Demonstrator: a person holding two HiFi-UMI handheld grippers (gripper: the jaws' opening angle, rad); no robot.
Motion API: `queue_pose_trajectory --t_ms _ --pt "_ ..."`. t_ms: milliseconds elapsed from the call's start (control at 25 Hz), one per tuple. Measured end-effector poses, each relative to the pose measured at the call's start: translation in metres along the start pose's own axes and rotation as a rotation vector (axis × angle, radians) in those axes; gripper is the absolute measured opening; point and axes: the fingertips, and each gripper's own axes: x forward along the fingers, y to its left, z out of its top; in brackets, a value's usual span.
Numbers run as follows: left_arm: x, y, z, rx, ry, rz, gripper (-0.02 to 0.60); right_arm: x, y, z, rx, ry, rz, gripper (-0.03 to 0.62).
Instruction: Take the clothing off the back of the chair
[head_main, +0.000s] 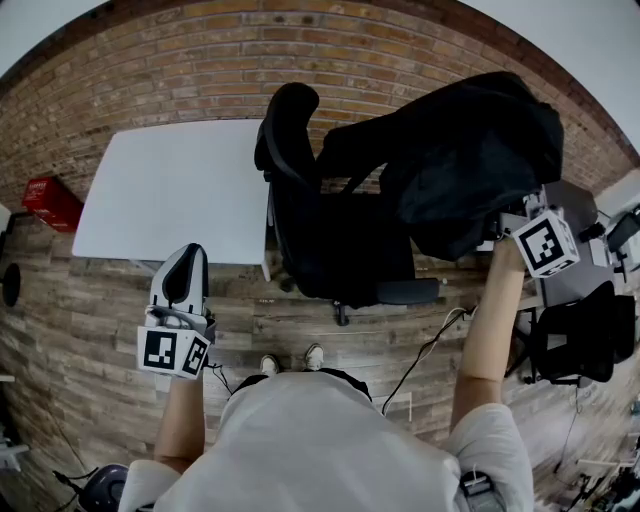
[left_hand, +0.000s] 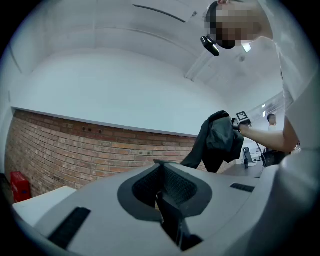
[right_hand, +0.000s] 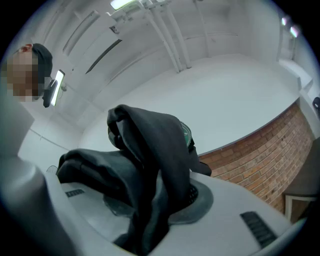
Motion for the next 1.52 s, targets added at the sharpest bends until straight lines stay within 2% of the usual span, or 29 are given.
queue_pose_trajectory --t_ms 160,320,600,880,1160,1520 --pt "0.002 0.005 0.005 0.015 -0.005 0.012 0.038 -0.014 -0.015 -0.018 -0.054 0.048 -0.064 0.138" --pt "-0.004 0.025 0.010 0.029 -0.009 0.066 0.038 -0.031 -0.023 -0.049 -0.135 0.126 -0.122 0.138" --pt "-0.016 0.043 0.012 0.055 -0.005 0.116 0.038 -0.069 -0.037 -0.074 -0.080 0.165 -0.161 0.138" --pt "-0.011 0.036 0.017 0.071 -0.008 0.117 0.038 -0.063 -0.043 -0.080 -0.087 0.180 -0.153 0.138" --pt "-0.017 0.043 0.022 0.085 -0.015 0.150 0.038 -0.052 -0.033 -0.076 -0.121 0.176 -0.099 0.139" --pt "-0.019 0.055 0.023 0.101 -0.006 0.180 0.038 -0.089 -0.015 -0.072 -0.105 0.184 -0.078 0.140"
